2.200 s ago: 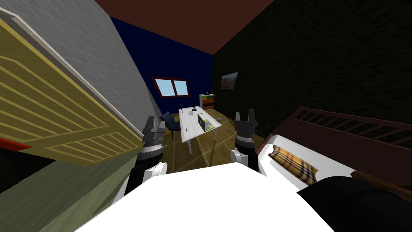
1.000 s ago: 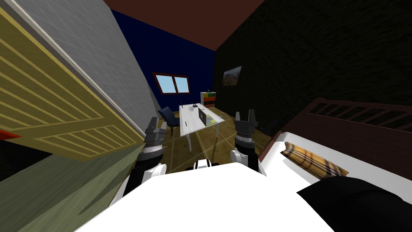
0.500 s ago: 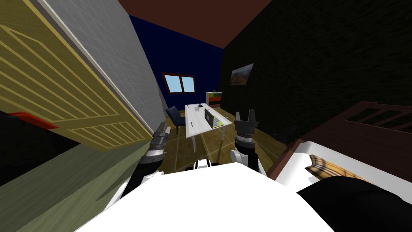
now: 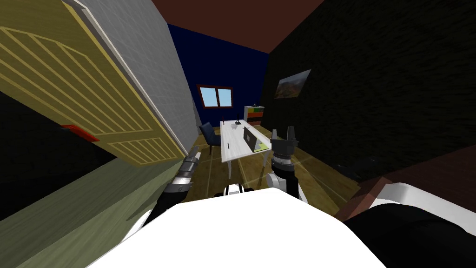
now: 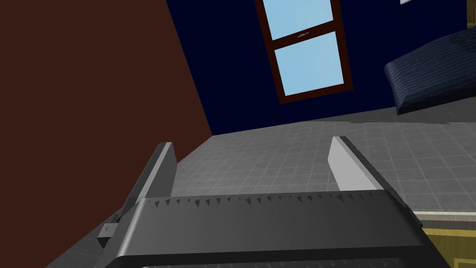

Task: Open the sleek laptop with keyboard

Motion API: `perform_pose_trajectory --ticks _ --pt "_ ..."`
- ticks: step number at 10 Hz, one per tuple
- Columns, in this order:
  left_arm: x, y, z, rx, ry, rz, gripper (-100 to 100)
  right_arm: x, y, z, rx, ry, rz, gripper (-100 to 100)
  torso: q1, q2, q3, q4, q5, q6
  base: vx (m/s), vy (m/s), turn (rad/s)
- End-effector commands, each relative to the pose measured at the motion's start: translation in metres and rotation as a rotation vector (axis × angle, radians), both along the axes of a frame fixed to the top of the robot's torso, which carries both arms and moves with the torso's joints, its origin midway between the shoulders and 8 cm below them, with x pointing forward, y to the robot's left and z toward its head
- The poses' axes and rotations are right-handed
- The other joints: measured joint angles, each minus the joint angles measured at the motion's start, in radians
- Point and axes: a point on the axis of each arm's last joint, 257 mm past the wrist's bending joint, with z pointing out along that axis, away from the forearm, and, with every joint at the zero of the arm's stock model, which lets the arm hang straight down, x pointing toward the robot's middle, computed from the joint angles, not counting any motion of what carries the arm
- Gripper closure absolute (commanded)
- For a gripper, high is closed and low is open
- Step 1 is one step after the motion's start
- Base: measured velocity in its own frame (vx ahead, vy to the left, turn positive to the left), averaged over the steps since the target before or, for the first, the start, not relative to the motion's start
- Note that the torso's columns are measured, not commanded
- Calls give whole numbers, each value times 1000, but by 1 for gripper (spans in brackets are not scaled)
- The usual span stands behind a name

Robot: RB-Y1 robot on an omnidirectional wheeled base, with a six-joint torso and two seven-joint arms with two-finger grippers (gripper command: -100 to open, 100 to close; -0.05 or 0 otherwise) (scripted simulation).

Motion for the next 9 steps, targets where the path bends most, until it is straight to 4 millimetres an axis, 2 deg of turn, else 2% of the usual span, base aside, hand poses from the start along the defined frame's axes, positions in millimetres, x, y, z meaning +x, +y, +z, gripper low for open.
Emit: perform_pose_trajectory --ticks 1,3,4,9 --pt "-5 -6 -27 33 87 -8 -100 0 0 0 0 0 0 0 0 -1 0 0 0 0 174 25 151" --pt "-8 -8 -45 55 145 -9 -100 0 0 0 0 0 0 0 -2 1 1 0 -1 0 135 -8 166" --pt "-10 -9 -60 75 195 -5 -100 0 0 0 0 0 0 0 -2 3 2 1 -1 0 152 -60 253" --pt "-10 -6 -89 115 288 29 -100 0 0 0 1 0 0 0 -1 0 0 0 0 0 128 -186 89"
